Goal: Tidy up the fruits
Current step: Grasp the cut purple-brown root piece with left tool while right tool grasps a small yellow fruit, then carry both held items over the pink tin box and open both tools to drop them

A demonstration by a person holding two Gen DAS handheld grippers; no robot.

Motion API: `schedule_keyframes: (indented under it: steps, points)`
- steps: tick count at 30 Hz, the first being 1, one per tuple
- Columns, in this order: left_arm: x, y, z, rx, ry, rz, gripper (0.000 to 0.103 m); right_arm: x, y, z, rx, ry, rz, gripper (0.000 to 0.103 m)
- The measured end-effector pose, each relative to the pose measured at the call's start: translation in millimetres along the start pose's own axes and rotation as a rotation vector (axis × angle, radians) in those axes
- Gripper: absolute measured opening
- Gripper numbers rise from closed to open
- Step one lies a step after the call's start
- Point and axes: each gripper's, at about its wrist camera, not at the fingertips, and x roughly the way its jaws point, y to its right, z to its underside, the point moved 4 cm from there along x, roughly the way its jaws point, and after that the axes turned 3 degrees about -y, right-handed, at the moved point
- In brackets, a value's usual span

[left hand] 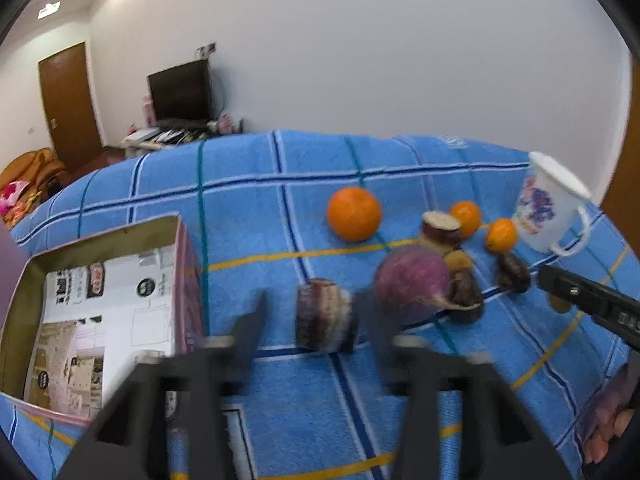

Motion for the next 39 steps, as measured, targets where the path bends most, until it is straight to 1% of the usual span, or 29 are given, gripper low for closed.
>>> schedule_keyframes:
  steps: [1, 3, 5, 6, 7, 9, 10, 11, 14, 16, 19, 21, 23, 25, 28, 31, 34, 36, 39]
  points:
    - [5, 2, 0, 0.008, -0.019, -0.007, 0.083, 0, 0, 0, -0.001, 0.000, 0.000, 0.028]
    - [10, 8, 2, 0.036, -0.055, -0.010, 0.083, 0, 0, -1, 0.002, -0.001, -0.003, 0.028]
    - [14, 13, 1, 0.055, -0.074, -0.046, 0.083, 0, 1, -1, 0.005, -0.002, -0.005, 0.028]
    - [16, 14, 0, 0.059, -0.079, -0.056, 0.080, 0, 1, -1, 0.007, -0.002, -0.009, 0.028]
    - [17, 15, -1, 0.061, -0.083, -0.058, 0.068, 0, 2, -1, 0.008, -0.002, -0.011, 0.028]
    - [21, 17, -4, 0.064, -0.085, -0.071, 0.061, 0, 1, -1, 0.008, -0.001, -0.013, 0.028]
    - [21, 17, -5, 0.063, -0.078, -0.066, 0.051, 0, 1, -1, 0.007, -0.001, -0.014, 0.028]
    - [20, 15, -6, 0.062, -0.071, -0.062, 0.046, 0, 0, -1, 0.006, 0.000, -0.015, 0.028]
    - [14, 16, -5, 0.057, -0.051, -0.026, 0.046, -1, -1, -1, 0.007, 0.005, -0.025, 0.028]
    - [8, 14, -5, 0.046, -0.027, -0.023, 0.045, -2, -2, -1, 0.006, 0.014, -0.037, 0.028]
    - [-11, 16, -5, 0.048, 0.048, -0.028, 0.045, -8, -4, -2, 0.011, 0.042, -0.081, 0.028]
    - [-23, 16, -4, 0.039, 0.104, -0.005, 0.045, -13, -7, -3, 0.003, 0.071, -0.107, 0.028]
    - [-33, 13, -3, 0.025, 0.137, 0.024, 0.045, -19, -12, -4, -0.009, 0.103, -0.132, 0.028]
    - [-42, 9, -3, 0.019, 0.157, 0.033, 0.045, -27, -19, -4, -0.037, 0.144, -0.143, 0.028]
    - [-57, -1, -5, 0.005, 0.194, 0.035, 0.045, -36, -32, -2, -0.092, 0.193, -0.127, 0.028]
    - [-74, -14, -1, -0.007, 0.231, 0.032, 0.045, -41, -43, 0, -0.152, 0.236, -0.074, 0.028]
    - [-87, -30, -3, -0.010, 0.266, 0.001, 0.045, -48, -53, 2, -0.184, 0.276, -0.056, 0.028]
    - [-91, -43, -2, -0.006, 0.273, -0.023, 0.045, -52, -62, 4, -0.216, 0.300, -0.037, 0.028]
    - [-93, -69, 0, -0.012, 0.274, -0.069, 0.045, -46, -75, 7, -0.253, 0.276, -0.020, 0.028]
